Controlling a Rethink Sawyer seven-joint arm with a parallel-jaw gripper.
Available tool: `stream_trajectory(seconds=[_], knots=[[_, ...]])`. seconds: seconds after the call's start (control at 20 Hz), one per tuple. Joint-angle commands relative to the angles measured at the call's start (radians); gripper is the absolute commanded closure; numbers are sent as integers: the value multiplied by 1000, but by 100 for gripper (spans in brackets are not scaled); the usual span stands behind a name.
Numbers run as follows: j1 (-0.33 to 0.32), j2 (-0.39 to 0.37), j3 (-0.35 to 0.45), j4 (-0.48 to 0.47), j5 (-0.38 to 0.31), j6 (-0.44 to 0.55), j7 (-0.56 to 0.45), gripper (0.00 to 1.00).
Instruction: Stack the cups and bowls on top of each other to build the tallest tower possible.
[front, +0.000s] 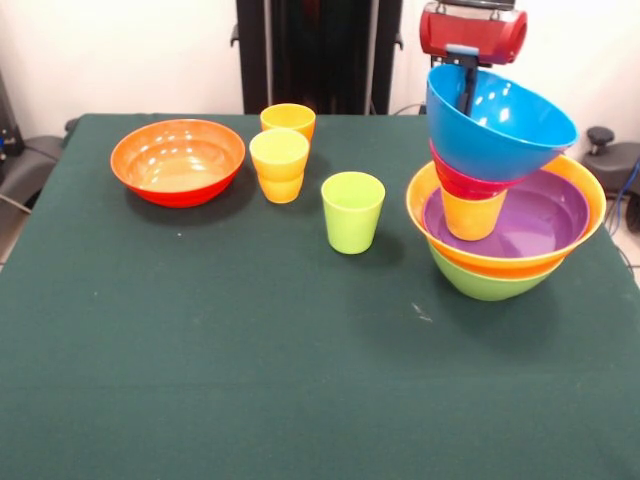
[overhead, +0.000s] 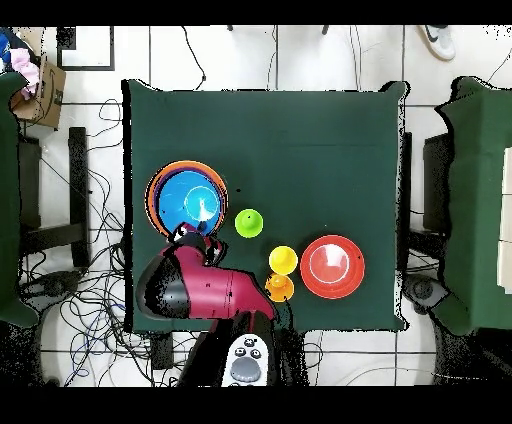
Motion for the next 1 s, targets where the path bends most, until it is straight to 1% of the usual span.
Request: stream_trajectory(seconds=[0.05, 0.4, 0.6, 0.65, 0.8, 1.0], knots=[[-1, 182, 32, 179, -75, 93, 68, 100], [-10, 185, 30, 183, -82, 88, 63, 100], [-1, 186, 14, 184, -88, 83, 61, 100], [1, 187, 10, 183, -90, 80, 61, 0], [24, 192, -18, 177, -94, 63, 66, 0], [33, 193, -32, 170, -96, 74, 64, 0]])
